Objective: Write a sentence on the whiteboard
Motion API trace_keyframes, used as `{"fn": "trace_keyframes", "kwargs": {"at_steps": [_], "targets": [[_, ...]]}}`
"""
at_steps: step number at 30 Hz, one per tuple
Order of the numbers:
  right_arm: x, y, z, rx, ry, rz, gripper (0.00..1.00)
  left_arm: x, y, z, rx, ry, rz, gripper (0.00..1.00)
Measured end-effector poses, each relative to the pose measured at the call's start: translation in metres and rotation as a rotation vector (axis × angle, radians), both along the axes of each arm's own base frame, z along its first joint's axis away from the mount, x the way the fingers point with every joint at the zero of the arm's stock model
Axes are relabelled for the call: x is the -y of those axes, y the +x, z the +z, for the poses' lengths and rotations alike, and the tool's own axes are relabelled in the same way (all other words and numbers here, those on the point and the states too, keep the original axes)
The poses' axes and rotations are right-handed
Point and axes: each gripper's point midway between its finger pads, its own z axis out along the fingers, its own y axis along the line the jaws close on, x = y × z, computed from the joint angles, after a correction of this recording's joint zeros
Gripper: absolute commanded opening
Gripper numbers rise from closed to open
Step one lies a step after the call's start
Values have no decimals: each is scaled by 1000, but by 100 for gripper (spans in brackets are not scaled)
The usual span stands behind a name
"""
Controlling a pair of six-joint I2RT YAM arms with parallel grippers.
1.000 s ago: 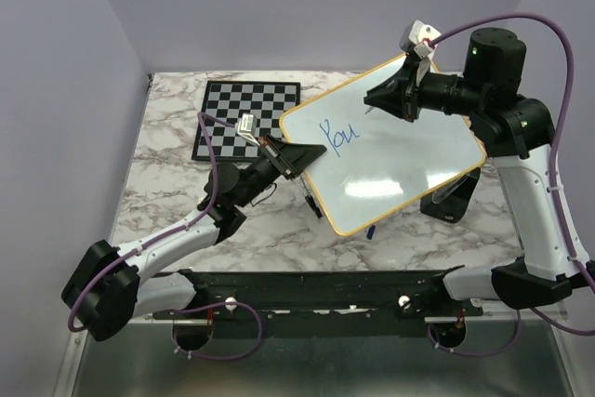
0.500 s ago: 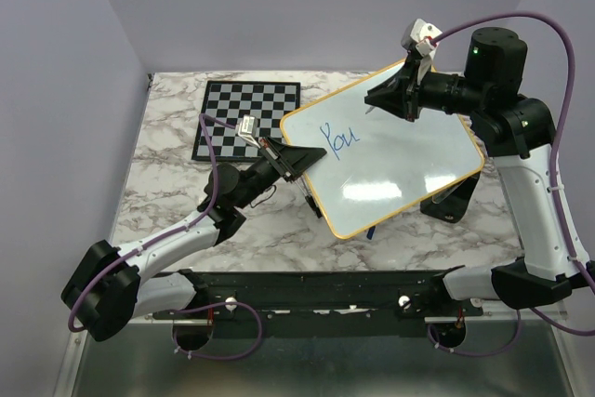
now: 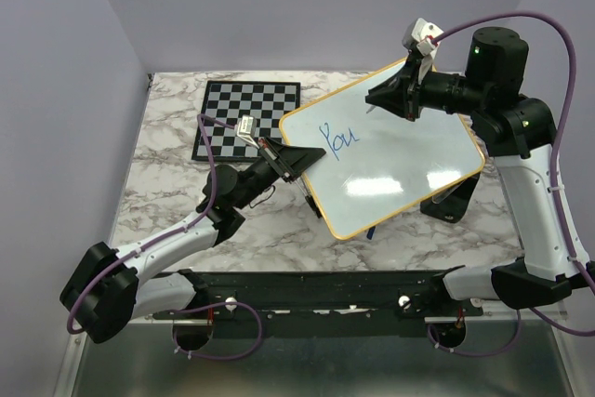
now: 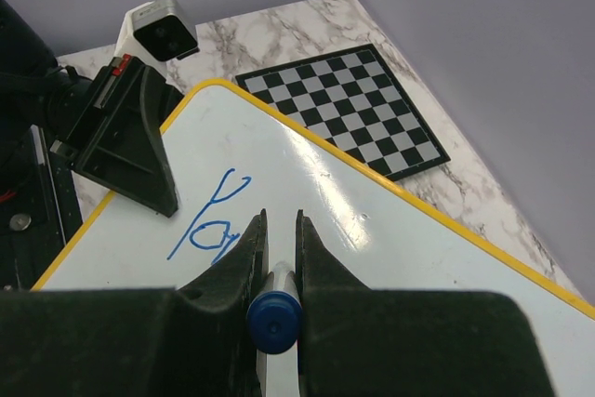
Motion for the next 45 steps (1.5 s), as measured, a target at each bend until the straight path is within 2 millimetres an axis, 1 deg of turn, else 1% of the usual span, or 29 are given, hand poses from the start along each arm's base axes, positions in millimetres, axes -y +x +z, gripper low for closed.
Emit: {"fn": "trace_keyframes", "kwargs": {"at_steps": [10, 14, 22, 33, 45], "targets": [[0, 0, 1, 3, 1, 4, 1, 1, -3, 1, 6, 2, -16, 0], [0, -2, 5, 11, 5, 7, 1, 0, -5, 3, 14, -3, -20, 0], [0, -2, 5, 10, 6, 7, 1, -1, -8, 9, 38, -20, -28, 0], [-1, -1, 4, 7, 6, 12, 1, 0, -10, 9, 42, -18, -40, 0], [-5, -8, 8, 25, 3, 65, 1, 0, -10, 8, 42, -17, -42, 0]]}}
